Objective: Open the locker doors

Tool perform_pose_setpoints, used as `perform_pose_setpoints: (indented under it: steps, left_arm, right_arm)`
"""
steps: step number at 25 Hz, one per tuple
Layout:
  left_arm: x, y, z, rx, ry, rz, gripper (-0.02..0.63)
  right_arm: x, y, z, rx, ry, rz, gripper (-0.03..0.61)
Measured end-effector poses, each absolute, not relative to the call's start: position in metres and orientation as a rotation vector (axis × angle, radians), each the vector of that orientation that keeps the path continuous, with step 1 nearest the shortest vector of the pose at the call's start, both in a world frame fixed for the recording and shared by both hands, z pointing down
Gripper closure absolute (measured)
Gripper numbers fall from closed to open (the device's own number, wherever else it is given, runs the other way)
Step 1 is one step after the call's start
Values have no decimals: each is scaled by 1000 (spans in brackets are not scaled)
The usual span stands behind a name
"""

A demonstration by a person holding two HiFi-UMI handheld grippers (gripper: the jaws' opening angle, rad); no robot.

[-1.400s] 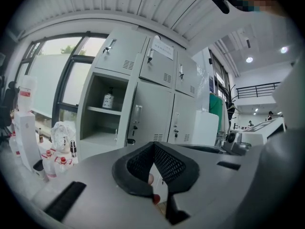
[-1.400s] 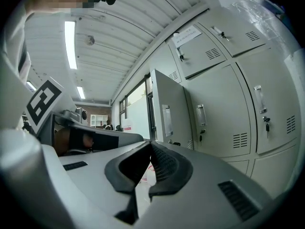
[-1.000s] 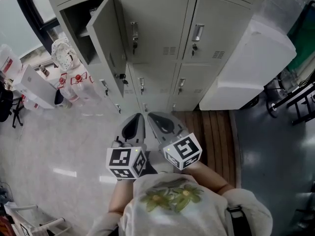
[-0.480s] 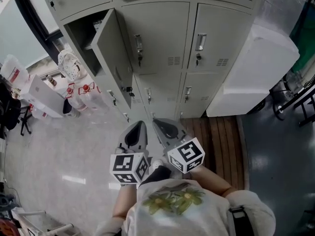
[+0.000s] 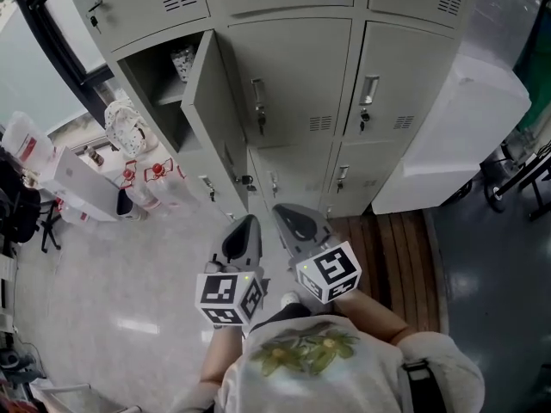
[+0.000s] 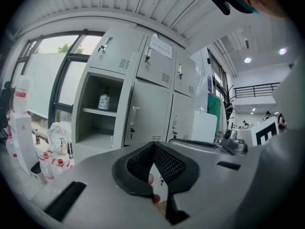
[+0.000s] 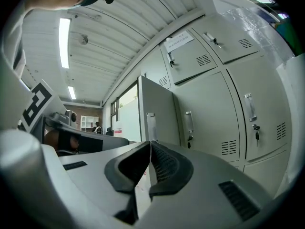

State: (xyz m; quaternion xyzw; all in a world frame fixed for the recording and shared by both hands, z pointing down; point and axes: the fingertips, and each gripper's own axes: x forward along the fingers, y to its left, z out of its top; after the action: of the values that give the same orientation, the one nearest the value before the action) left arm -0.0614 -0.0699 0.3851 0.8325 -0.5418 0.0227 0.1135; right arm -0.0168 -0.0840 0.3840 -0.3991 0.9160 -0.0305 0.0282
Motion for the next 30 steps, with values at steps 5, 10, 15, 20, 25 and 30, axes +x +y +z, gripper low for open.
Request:
perform_pose_setpoints:
  steps: [5, 10, 15, 20, 25, 30]
  left_arm:
    - [-75, -86, 392, 2455, -1561, 76, 584]
    - [-66, -100, 401, 2453, -1537, 82, 584]
    - [-64, -121, 403, 2414, -1564, 83, 584]
    - [-52, -138, 395, 2405, -1593, 57, 584]
    - [-40, -150, 395, 2406, -1598, 65, 584]
    - [-36, -159, 395, 2402, -1614, 74, 584]
  right_arm:
    - [-26, -105, 384, -1276, 2794, -88, 546]
    - [-24, -131, 383, -1306, 2807, -70, 546]
    - [-21, -165, 390, -1316, 2812, -142, 545]
    - [-18, -195, 383, -1282, 2825, -151, 544]
    - [-18, -217, 375, -1250, 2844, -107, 479]
    - [-21, -238, 372, -1227, 2857, -97, 464]
